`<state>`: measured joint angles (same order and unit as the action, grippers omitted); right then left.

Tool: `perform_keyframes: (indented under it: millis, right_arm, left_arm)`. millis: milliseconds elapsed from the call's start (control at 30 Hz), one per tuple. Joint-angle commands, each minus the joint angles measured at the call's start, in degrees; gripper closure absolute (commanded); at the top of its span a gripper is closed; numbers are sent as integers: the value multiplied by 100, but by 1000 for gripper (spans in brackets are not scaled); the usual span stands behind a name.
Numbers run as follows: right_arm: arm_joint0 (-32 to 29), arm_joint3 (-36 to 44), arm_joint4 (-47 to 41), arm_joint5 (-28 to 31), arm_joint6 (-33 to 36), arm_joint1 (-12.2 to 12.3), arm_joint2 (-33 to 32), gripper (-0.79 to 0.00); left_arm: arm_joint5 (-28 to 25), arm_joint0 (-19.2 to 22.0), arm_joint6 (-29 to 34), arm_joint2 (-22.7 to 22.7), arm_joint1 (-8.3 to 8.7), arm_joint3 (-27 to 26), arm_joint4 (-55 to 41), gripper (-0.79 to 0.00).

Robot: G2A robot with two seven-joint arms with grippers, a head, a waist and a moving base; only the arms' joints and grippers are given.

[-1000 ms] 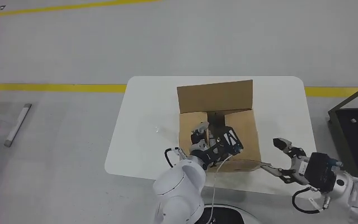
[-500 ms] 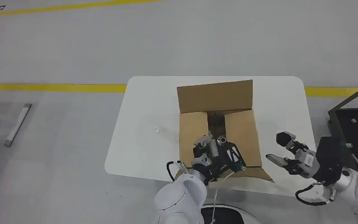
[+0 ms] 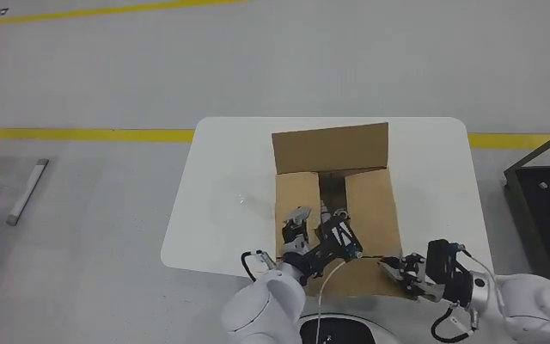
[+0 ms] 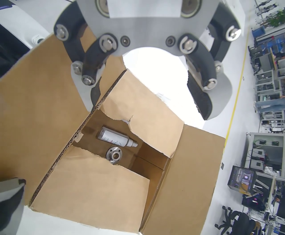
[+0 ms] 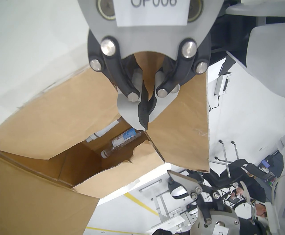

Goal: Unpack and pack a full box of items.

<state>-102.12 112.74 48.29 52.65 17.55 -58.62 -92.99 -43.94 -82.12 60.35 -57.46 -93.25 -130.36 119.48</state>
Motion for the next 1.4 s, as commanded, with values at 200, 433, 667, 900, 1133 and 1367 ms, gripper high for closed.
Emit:
perform_keyframes:
  millis: [200, 433, 667, 900, 1133, 1367]
  right_arm:
    - [19, -141, 704, -98, -257, -8, 212, 0]
    - [133, -282, 1138, -332, -754, -33, 417, 0]
    - [-261, -317, 359, -1107, -1984, -64, -389, 0]
    - [-335, -676, -31, -2032, -1780, -107, -542, 0]
    - [-32, -984, 164, -2196, -1556, -157, 27, 0]
    - [167, -1131, 460, -2174, -1485, -200, 508, 0]
  left_arm:
    - [-3, 62, -3, 6, 24, 51, -17, -785]
    - [-3, 62, -3, 6, 24, 51, -17, -785]
    - [-3, 62, -3, 6, 24, 51, -17, -785]
    - [-3, 62, -3, 6, 24, 51, -17, -785]
    - [-3, 62, -3, 6, 24, 51, -17, -785]
    - [-3, 62, -3, 6, 24, 51, -17, -785]
